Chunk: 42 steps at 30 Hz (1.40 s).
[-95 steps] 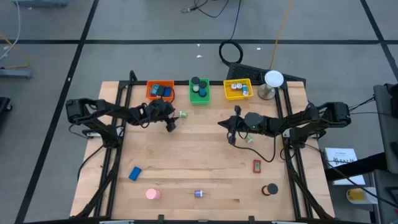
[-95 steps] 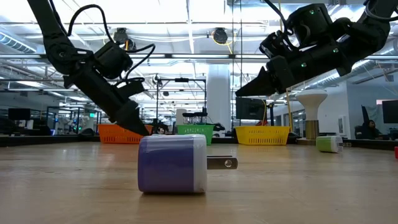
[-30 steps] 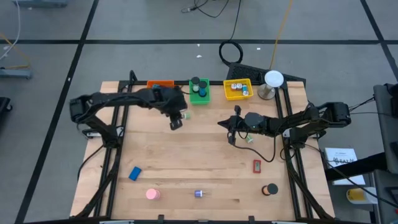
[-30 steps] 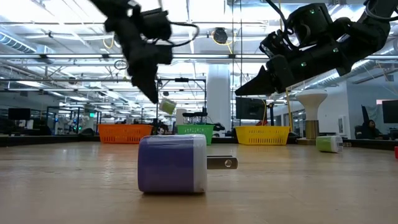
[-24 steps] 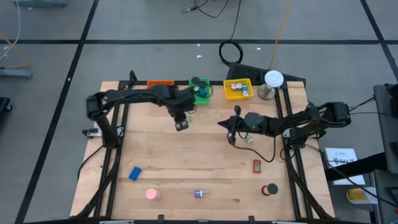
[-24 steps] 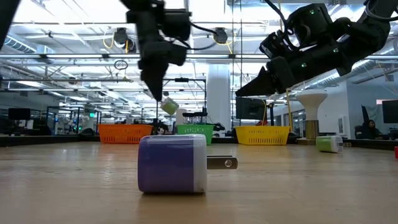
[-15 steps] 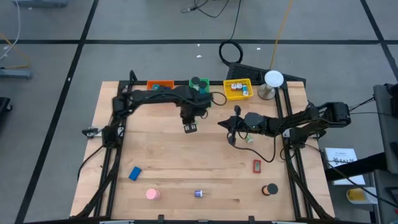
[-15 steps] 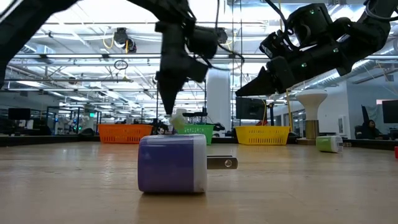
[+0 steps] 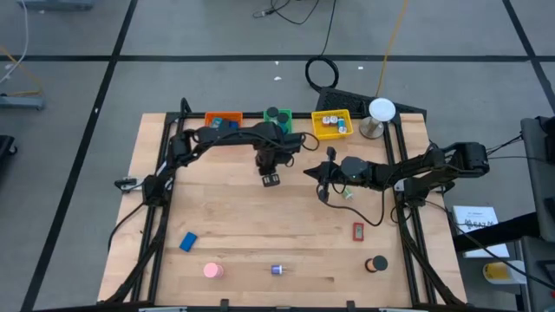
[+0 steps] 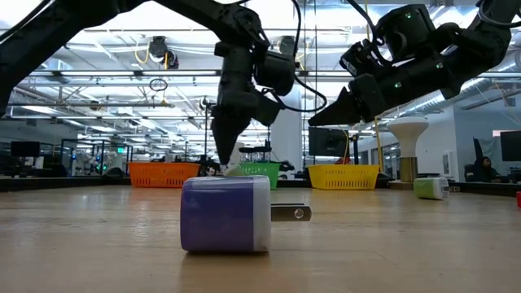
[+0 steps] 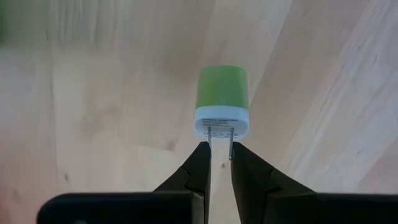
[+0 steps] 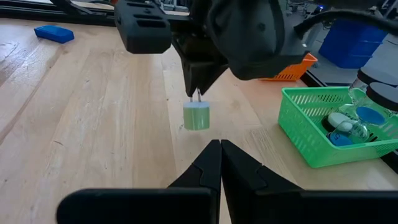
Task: Pick & Place Office items
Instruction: Put the top green charger adapter into the yellow bin
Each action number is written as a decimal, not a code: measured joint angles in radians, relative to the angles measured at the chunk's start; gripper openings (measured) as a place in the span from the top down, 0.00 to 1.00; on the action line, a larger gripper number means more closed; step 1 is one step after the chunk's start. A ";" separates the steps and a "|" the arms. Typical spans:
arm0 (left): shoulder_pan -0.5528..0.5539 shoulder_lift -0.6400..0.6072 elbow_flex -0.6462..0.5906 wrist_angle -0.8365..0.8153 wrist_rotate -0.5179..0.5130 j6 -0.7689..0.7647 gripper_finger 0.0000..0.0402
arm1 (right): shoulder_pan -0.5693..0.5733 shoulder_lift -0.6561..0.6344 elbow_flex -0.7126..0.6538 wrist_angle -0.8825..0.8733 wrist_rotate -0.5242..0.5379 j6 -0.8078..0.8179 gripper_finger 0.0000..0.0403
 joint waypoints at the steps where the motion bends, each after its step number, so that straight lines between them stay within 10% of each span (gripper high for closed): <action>1: 0.000 0.000 0.000 -0.012 0.000 -0.007 0.90 | 0.000 0.000 0.000 0.000 0.000 0.000 0.99; 42: 0.002 0.026 -0.002 -0.093 0.001 -0.072 0.87 | 0.000 0.000 0.000 0.000 0.000 0.000 0.99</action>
